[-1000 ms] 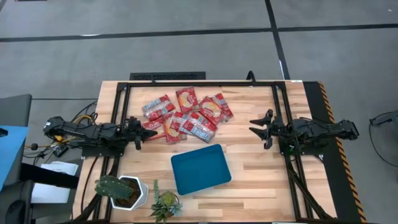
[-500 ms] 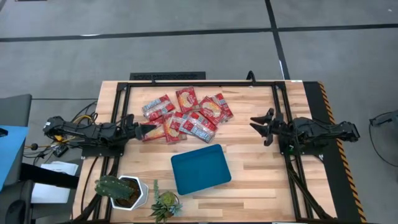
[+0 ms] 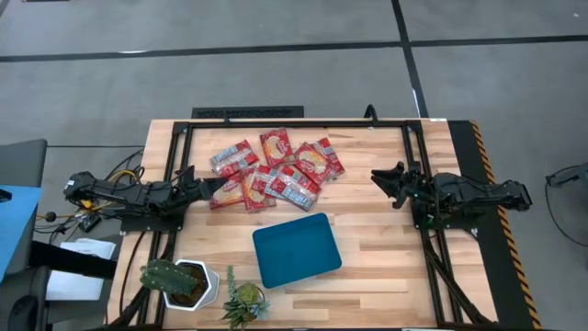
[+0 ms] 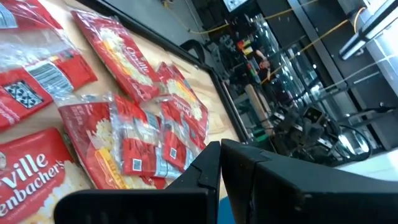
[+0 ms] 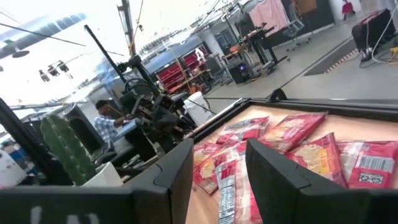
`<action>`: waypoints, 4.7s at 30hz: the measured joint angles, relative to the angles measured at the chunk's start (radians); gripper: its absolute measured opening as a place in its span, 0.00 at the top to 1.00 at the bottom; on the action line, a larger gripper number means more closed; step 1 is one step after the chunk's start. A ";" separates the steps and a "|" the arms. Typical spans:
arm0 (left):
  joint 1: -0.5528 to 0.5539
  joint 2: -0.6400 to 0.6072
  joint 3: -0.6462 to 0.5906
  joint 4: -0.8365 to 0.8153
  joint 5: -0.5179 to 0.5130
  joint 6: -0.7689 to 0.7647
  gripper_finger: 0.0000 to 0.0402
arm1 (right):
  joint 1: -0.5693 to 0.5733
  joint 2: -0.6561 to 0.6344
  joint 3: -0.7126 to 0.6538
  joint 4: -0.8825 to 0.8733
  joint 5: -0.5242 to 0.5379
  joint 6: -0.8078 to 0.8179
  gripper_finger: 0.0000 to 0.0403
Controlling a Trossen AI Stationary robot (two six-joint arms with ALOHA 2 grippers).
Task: Sort popcorn bags into baskets
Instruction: Put the popcorn bag into the blue bin
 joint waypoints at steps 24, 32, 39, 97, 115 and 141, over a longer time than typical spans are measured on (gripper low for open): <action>-0.001 0.139 0.285 0.535 0.152 0.741 0.74 | -0.014 0.000 0.002 0.045 0.101 0.008 0.58; 0.030 0.560 0.833 -0.263 0.063 0.835 0.46 | -0.013 0.000 0.002 0.034 0.159 0.007 0.50; 0.293 0.887 1.084 -0.827 0.135 0.802 0.40 | -0.013 0.000 0.003 -0.015 0.160 0.006 0.42; 0.858 1.336 0.746 -0.496 0.619 0.976 1.00 | -0.013 0.000 0.003 -0.026 0.158 0.059 0.42; 0.553 1.205 1.001 -0.551 0.692 0.967 1.00 | -0.013 0.000 0.003 -0.027 0.158 0.060 0.42; -0.033 1.363 1.107 -0.544 0.759 1.971 1.00 | -0.011 0.000 0.006 -0.090 0.102 0.061 0.42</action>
